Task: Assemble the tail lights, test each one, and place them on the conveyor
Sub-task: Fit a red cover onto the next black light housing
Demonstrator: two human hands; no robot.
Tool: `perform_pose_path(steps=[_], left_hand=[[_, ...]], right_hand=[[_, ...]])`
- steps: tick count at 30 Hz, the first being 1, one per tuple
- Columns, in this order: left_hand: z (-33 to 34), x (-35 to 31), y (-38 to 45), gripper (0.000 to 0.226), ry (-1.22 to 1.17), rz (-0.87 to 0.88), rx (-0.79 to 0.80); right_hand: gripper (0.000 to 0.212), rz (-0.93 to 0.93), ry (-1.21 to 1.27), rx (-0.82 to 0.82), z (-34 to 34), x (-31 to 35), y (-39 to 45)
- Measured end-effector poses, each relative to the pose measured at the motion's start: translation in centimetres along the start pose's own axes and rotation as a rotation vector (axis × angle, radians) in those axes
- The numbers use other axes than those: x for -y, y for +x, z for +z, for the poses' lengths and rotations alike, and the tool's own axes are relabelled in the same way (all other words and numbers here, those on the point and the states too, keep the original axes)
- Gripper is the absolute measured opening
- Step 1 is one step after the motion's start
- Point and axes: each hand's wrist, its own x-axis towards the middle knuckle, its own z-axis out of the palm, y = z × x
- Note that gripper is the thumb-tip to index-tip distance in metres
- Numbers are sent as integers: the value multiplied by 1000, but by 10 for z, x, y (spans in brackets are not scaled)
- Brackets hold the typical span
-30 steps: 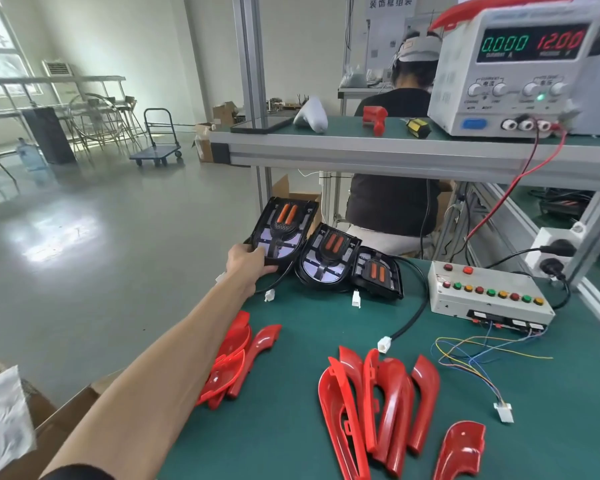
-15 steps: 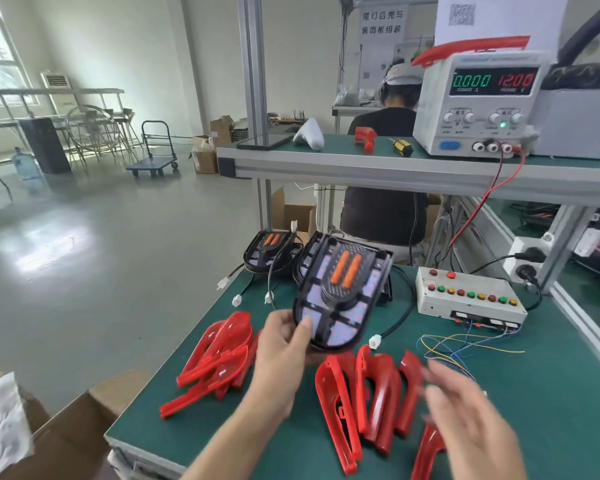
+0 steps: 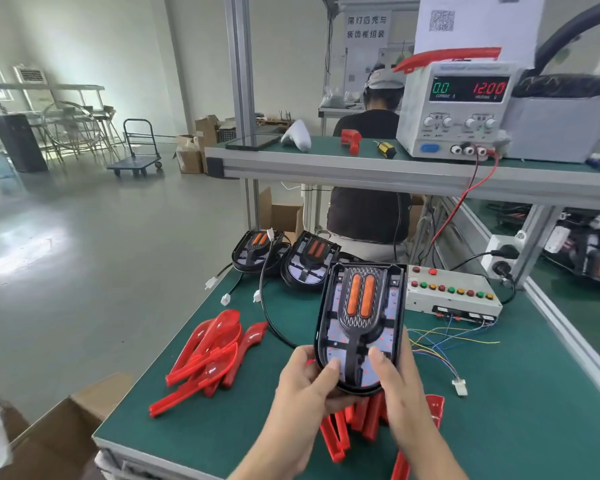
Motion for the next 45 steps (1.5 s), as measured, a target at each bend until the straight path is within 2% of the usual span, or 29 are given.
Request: perform_pose_path(steps=[4,7,16,21,24,29,31,35,41,45], left_hand=[[-4,0,3,22,73,-47,89],[-7,0,6,22,135,-45,83],[-9,3,14,16,317,-17,120],[-15,9,11,13,509,34,152],[-31,11,7,15,598,70,30],[-82,0,-7,16,812,265,-334],[-98,-4,-14,19,906,310,-389],[-110,-5,-21,23,1143,451,-311],[-102,10,-6,35,1152,459,-230],[-72,15,14,66,1152,506,-194]], right_hand=[[80,35,22,-15,1,-8,-2],[82,70,126,-40,3,-9,-2],[59,47,391,-96,5,-5,0],[33,82,431,-298,6,-5,3],[34,141,510,-372,5,-5,1],[42,271,757,-440,-6,6,5],[46,287,827,-474,-11,17,11],[43,163,849,-409,-21,49,32],[47,-17,842,-320,-34,111,75],[42,-51,925,-262,-37,136,80]])
